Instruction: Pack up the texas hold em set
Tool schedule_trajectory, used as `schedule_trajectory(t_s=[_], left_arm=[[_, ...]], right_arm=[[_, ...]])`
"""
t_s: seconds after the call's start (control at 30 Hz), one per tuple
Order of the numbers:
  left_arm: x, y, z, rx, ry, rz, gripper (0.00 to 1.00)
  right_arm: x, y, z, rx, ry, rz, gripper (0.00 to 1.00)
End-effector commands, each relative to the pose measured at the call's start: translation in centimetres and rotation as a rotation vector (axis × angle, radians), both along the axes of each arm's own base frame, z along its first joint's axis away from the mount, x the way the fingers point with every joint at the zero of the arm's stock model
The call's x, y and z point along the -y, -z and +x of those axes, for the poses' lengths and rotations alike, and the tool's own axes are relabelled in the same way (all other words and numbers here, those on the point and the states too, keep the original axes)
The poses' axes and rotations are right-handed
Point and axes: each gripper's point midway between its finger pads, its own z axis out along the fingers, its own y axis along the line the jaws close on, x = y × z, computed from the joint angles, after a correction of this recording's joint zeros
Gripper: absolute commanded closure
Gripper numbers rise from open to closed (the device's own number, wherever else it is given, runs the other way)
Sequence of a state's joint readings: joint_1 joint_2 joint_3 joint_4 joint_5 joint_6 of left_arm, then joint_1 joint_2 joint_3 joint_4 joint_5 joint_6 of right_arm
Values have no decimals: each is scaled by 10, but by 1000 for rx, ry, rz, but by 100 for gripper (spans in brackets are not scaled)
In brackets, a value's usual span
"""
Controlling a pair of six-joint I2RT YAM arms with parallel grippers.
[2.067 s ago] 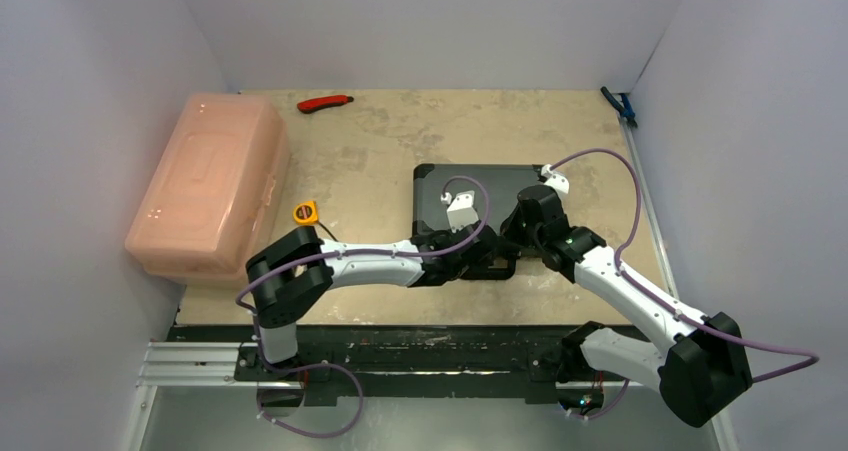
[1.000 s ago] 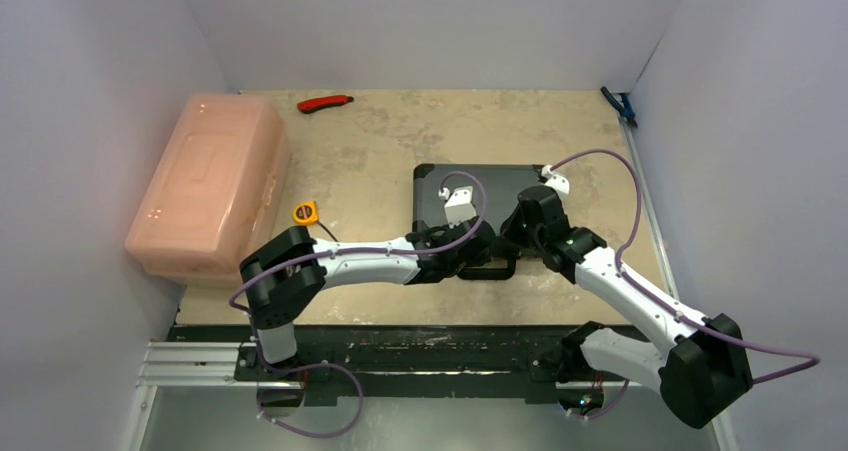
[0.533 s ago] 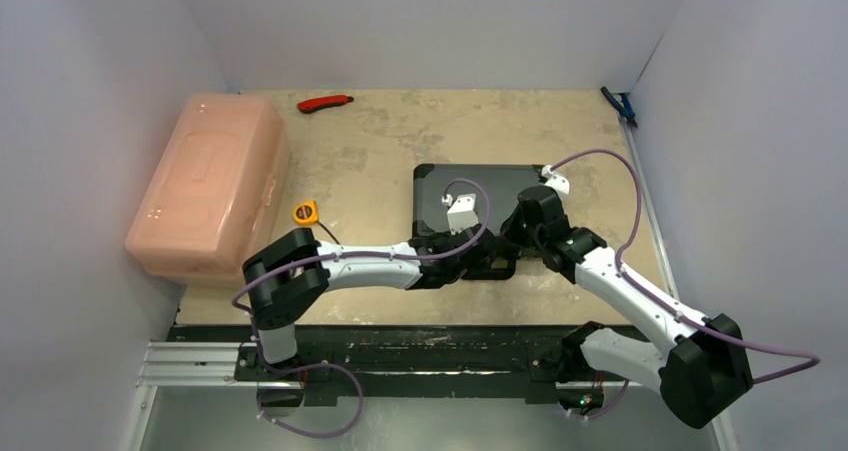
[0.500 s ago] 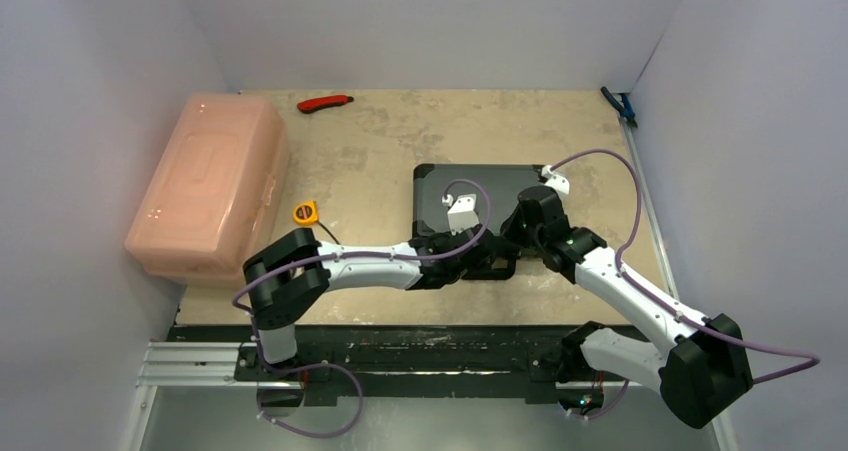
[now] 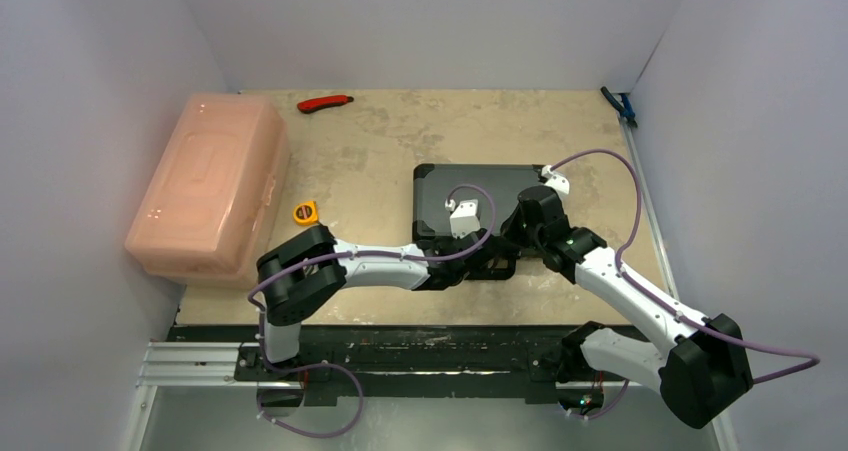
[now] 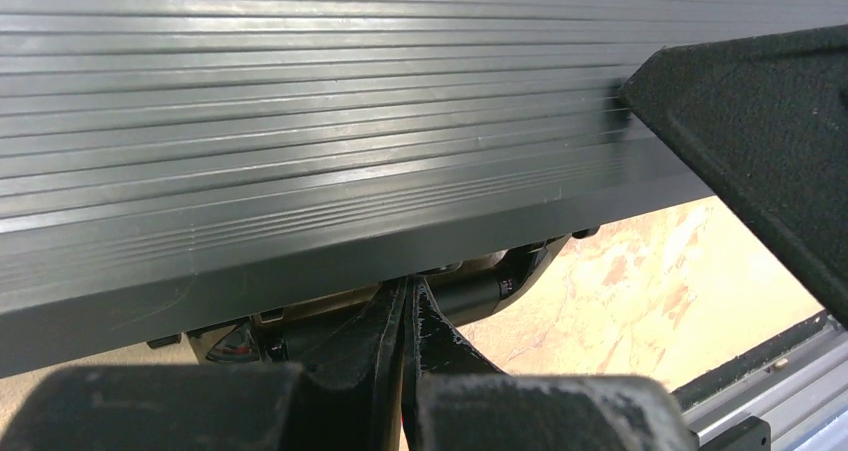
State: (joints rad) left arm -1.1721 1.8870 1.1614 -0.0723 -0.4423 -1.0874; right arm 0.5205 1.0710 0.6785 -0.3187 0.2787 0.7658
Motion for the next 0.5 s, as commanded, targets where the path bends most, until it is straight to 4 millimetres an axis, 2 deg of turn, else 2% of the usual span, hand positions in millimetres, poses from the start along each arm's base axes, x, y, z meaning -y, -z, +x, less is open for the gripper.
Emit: schedule_trajectory(t_s=[0.0, 0.2, 0.47], left_arm=[[11, -17, 13, 39, -11, -34, 100], [10, -11, 13, 31, -16, -21, 100], [6, 7, 13, 3, -27, 2, 100]], right_arm=[[22, 40, -34, -168, 0, -111, 100], [23, 41, -34, -169, 0, -114, 100], [22, 41, -34, -169, 0, -113, 100]])
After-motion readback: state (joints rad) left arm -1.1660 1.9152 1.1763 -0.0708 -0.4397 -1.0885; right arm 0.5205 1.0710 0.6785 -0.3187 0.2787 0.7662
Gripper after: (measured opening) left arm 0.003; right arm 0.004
